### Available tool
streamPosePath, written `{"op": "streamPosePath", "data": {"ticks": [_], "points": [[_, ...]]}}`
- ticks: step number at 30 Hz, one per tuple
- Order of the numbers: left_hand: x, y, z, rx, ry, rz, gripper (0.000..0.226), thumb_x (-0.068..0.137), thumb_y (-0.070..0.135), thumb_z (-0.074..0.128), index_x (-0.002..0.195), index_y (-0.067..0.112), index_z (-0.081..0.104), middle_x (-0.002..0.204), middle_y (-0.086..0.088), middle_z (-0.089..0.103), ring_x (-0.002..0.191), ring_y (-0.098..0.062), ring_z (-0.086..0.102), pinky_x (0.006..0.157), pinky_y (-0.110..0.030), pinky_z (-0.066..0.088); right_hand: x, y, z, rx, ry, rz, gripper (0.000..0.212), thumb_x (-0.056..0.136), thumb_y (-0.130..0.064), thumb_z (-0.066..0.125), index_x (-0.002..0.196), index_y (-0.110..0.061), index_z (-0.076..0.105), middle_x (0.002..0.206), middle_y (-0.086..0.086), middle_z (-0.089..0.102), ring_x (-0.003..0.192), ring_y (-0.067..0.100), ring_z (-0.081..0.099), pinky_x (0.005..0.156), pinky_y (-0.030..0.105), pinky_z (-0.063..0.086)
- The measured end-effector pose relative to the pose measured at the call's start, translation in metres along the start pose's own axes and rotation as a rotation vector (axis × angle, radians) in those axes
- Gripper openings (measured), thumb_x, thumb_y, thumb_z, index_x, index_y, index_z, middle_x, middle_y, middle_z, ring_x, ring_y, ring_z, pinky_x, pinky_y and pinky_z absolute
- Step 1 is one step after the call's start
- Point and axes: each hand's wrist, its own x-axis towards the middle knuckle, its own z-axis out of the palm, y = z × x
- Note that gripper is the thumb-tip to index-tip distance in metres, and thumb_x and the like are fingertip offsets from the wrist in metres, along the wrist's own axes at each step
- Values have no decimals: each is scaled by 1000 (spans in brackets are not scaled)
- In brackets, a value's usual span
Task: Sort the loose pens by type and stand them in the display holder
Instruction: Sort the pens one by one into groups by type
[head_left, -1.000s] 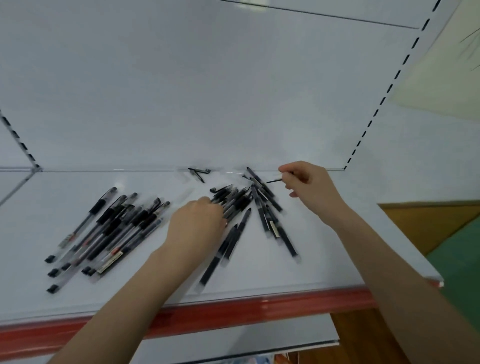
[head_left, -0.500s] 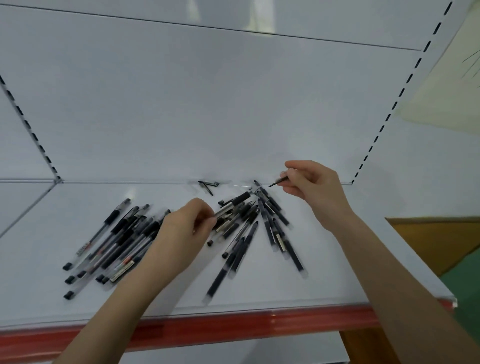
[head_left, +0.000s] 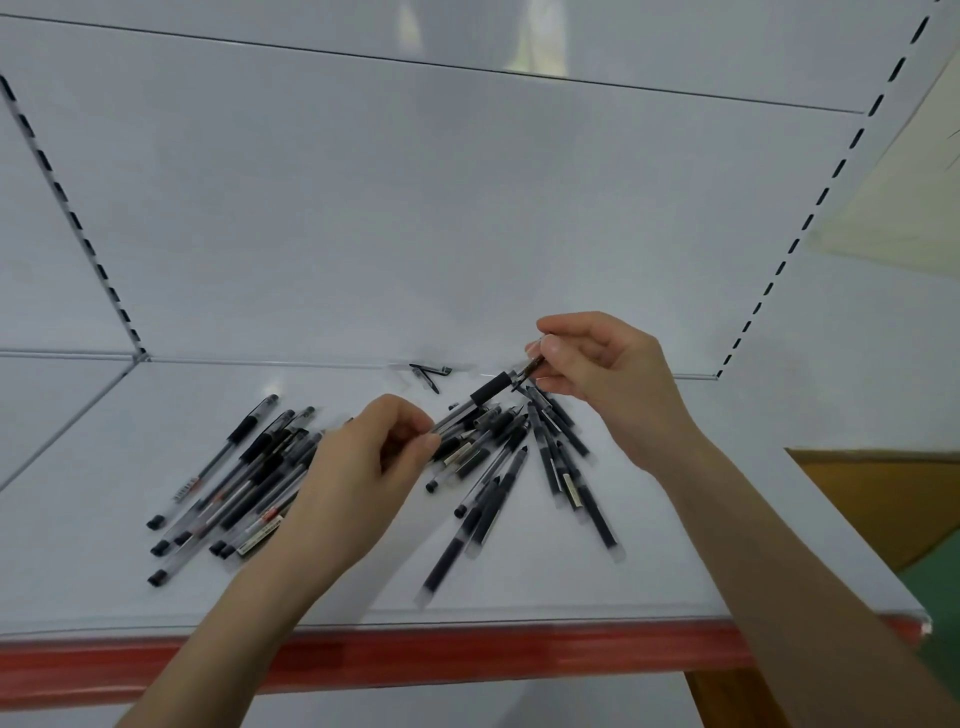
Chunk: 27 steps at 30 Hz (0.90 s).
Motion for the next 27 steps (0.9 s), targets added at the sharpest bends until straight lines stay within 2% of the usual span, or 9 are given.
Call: {"op": "streamPosePath", "data": {"ticks": [4, 6, 11, 16, 20, 23, 25, 27], "points": [[-2, 5, 2, -38, 20, 17, 19, 84, 15, 60, 78, 32, 57, 67, 3, 62, 69, -13, 54, 60, -19, 43, -4, 3, 4, 19, 3, -3, 16, 87, -3, 57, 91, -15, 65, 72, -3, 71, 69, 10, 69, 70, 22, 57], [-3, 7, 4, -43, 32, 32, 16, 84, 11, 60, 85, 27, 63, 64, 3, 63, 73, -17, 54, 59, -16, 42, -5, 5, 6, 25, 32, -11, 15, 88, -2, 57, 91, -14, 66, 71, -3, 71, 67, 9, 68, 69, 20, 57], [-1, 5, 6, -13, 90, 58, 14, 82, 5, 62, 93, 9, 70, 56, 20, 60, 61, 8, 56, 58, -3, 41, -4, 9, 12, -18, 62, -42, 16, 88, -2, 56, 90, -15, 65, 71, -3, 70, 65, 7, 68, 65, 16, 54], [-1, 2, 5, -25, 121, 58, 15, 81, 3, 62, 93, 6, 70, 66, 18, 61, 58, 15, 56, 58, 0, 40, -2, 14, 19, -24, 53, -72, 15, 88, -1, 56, 91, -13, 63, 74, 1, 68, 64, 5, 67, 65, 16, 53], [-1, -10, -1, 29, 134, 4, 11, 82, 9, 63, 90, 13, 70, 65, 16, 61, 61, 8, 57, 57, -3, 42, 6, 22, 21, -41, -63, -5, 13, 89, -3, 55, 97, -11, 63, 82, 6, 68, 70, 8, 69, 68, 19, 55], [0, -25, -15, 177, 193, -14, 9, 83, 12, 62, 88, 13, 69, 70, 10, 63, 64, -2, 58, 59, -4, 41, 18, 34, 19, -135, -114, 54, 17, 90, -7, 55, 106, -10, 61, 85, 4, 68, 71, 8, 69, 71, 19, 56], [-2, -39, -25, 344, 243, -43, 12, 83, 11, 61, 91, 8, 70, 82, -3, 65, 71, -11, 57, 62, -11, 37, 30, 45, 13, -267, -77, 65, 21, 89, -8, 57, 109, -5, 61, 82, 1, 67, 73, 9, 67, 74, 21, 56], [-6, -55, -35, 482, 277, -101, 13, 82, 10, 61, 91, 5, 70, 88, -12, 62, 79, -28, 58, 66, -25, 36, 42, 55, 9, -440, -65, 40, 17, 88, -9, 59, 104, -5, 64, 82, 1, 66, 77, 14, 65, 79, 24, 53]]}}
